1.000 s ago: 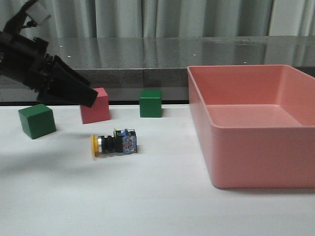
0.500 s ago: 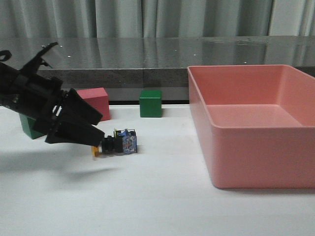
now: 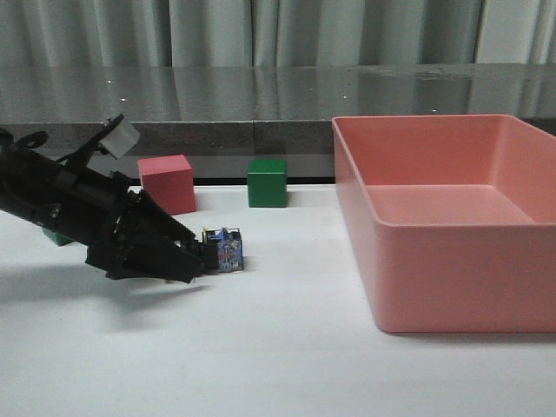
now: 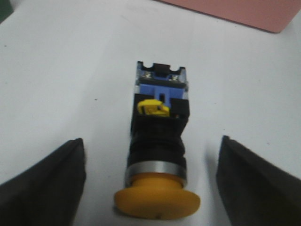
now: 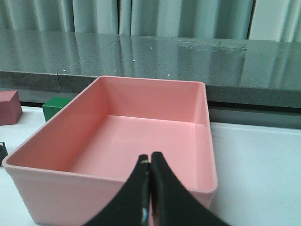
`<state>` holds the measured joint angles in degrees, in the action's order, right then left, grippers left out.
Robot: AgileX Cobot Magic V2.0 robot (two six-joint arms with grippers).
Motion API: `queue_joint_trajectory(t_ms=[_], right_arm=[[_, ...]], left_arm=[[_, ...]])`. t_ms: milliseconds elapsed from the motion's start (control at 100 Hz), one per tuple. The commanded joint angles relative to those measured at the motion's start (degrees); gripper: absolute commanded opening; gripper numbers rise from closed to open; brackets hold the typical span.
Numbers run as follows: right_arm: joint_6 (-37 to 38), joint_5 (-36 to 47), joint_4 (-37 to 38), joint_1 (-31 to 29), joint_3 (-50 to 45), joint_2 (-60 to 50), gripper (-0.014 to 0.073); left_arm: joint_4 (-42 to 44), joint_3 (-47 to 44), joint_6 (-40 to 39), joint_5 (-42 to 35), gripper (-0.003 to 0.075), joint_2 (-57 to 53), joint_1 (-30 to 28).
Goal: Place and stand button with both arms
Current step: 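Grasp the button body with the left gripper and lift it, then rotate the button cap-up and lower it onto the table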
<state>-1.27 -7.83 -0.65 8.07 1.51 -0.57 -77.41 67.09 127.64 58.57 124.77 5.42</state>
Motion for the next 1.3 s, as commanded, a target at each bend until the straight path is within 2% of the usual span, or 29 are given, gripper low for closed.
queue_joint_trajectory(t_ms=[0, 120, 190, 390, 510, 600, 650, 740, 850, 980, 1040, 1110, 1290], right_arm=[[0.0, 4.9, 0.7, 0.1, 1.6, -1.1, -0.0076], [0.0, 4.9, 0.7, 0.1, 1.6, -1.1, -0.0076], [0.0, 4.9, 0.7, 0.1, 1.6, -1.1, -0.0076], [0.0, 4.9, 0.7, 0.1, 1.6, -1.1, -0.0076], [0.0, 4.9, 0.7, 0.1, 1.6, -1.1, -0.0076], [0.0, 4.9, 0.7, 0.1, 1.6, -1.1, -0.0076], [0.0, 4.9, 0.7, 0.1, 1.6, -1.1, -0.0076], [0.0, 4.9, 0.7, 0.1, 1.6, -1.1, -0.0076], [0.0, 4.9, 0.7, 0.1, 1.6, -1.1, -0.0076], [0.0, 4.9, 0.7, 0.1, 1.6, -1.1, -0.0076], [0.0, 4.9, 0.7, 0.1, 1.6, -1.1, -0.0076], [0.0, 4.9, 0.7, 0.1, 1.6, -1.1, -0.0076], [0.0, 4.9, 0.7, 0.1, 1.6, -1.1, -0.0076]], left_arm=[[1.0, 0.5, -0.6, 1.1, 0.0305, -1.5, 0.4], [3.0, 0.5, -0.6, 2.5, 0.0082, -1.5, 0.4], [3.9, 0.7, -0.6, 4.3, -0.0021, -1.5, 0.4], [4.1, 2.5, -1.1, 7.8, -0.0020, -5.7, 0.4], [7.4, 3.9, -6.2, 2.5, -0.0020, -11.8, 0.9], [18.7, 5.6, -13.9, -7.2, -0.0020, -18.1, 2.9], [23.7, 6.3, -16.8, -9.6, -0.0020, -20.7, 4.3], [37.9, 8.0, -23.6, -12.7, -0.0020, -25.3, 8.3], [52.8, 11.0, -36.3, -12.6, -0.0020, -27.4, 13.6], [77.4, 13.3, -53.9, -10.3, -0.0020, -27.6, 20.0], [87.2, 13.4, -59.4, -8.9, -0.0020, -27.5, 22.9], [94.6, 13.4, -64.2, -7.2, -0.0020, -27.4, 25.3], [106.4, 13.7, -73.9, -4.1, -0.0020, -25.5, 28.7]])
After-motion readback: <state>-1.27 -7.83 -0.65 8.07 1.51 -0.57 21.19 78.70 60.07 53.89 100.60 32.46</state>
